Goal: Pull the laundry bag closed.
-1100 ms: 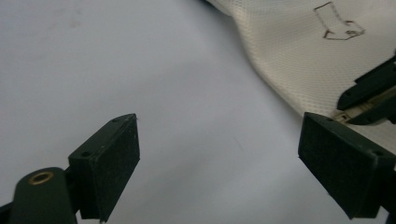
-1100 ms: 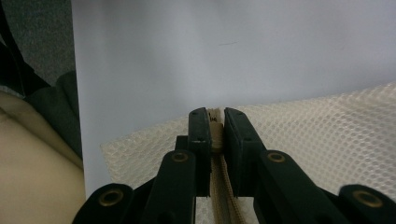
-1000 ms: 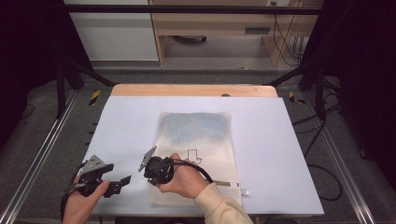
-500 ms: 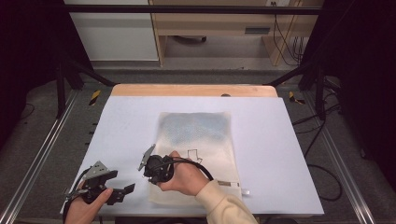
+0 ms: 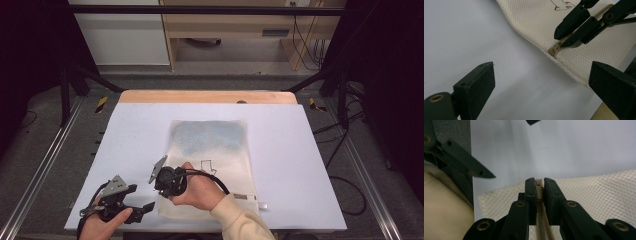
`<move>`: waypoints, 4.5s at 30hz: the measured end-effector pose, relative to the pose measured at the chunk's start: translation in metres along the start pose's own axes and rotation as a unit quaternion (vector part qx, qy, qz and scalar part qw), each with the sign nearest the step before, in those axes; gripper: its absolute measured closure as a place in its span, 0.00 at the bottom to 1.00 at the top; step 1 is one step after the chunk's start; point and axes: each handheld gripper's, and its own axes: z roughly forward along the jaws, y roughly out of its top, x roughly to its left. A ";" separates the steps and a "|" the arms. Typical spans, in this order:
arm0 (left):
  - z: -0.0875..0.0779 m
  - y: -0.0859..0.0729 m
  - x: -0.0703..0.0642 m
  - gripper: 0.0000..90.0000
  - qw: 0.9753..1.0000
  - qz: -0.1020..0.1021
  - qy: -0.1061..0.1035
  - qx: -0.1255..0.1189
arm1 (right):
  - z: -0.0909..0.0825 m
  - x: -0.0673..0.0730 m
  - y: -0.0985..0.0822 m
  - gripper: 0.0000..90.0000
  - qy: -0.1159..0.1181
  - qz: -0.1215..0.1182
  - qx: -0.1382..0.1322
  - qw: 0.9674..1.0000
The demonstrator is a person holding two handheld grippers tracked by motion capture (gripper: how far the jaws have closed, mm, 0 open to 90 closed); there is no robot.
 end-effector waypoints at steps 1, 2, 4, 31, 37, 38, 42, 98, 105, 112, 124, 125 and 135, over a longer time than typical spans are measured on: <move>0.001 0.001 -0.001 0.08 1.000 0.001 0.000 0.000 | 0.000 0.000 0.000 0.91 0.000 0.003 -0.001 1.000; 0.003 0.002 -0.003 0.08 1.000 0.001 0.000 0.001 | 0.000 0.000 0.000 0.91 0.000 0.003 -0.001 1.000; 0.006 0.003 -0.005 0.08 1.000 0.008 -0.002 0.004 | 0.000 0.000 0.000 0.91 0.000 0.000 -0.002 1.000; 0.026 0.017 -0.013 0.14 1.000 0.022 0.003 -0.015 | -0.007 -0.004 -0.001 0.91 -0.004 0.005 -0.030 1.000; 0.029 0.018 -0.014 0.12 0.999 0.027 0.011 -0.012 | -0.008 -0.003 -0.001 0.91 -0.009 0.015 -0.039 0.999; 0.030 0.018 -0.014 0.12 1.000 0.028 0.010 -0.011 | -0.009 -0.003 -0.001 0.91 -0.010 0.015 -0.040 0.999; 0.031 0.018 -0.013 0.13 1.000 0.027 0.012 -0.006 | -0.012 -0.004 -0.001 0.91 -0.011 0.018 -0.041 0.999; 0.063 0.022 0.004 0.73 0.989 -0.035 -0.147 0.009 | -0.022 -0.008 0.000 0.91 -0.013 0.022 -0.059 0.998; 0.065 0.022 0.005 0.86 0.989 -0.030 -0.146 0.016 | -0.022 -0.008 -0.001 0.91 -0.013 0.021 -0.057 0.998; 0.064 0.021 0.004 0.93 0.989 -0.026 -0.141 0.021 | -0.020 -0.008 -0.004 0.91 -0.011 0.020 -0.056 0.998; 0.062 0.022 0.006 0.95 0.990 -0.024 -0.135 0.019 | -0.018 -0.009 -0.011 0.91 -0.016 0.010 -0.036 0.999; 0.062 0.022 0.006 0.95 0.990 -0.025 -0.136 0.019 | -0.017 -0.009 -0.012 0.91 -0.016 0.007 -0.034 0.999; 0.061 0.023 0.005 0.95 0.991 -0.018 -0.133 0.020 | -0.017 -0.009 -0.014 0.91 -0.021 0.001 -0.018 1.000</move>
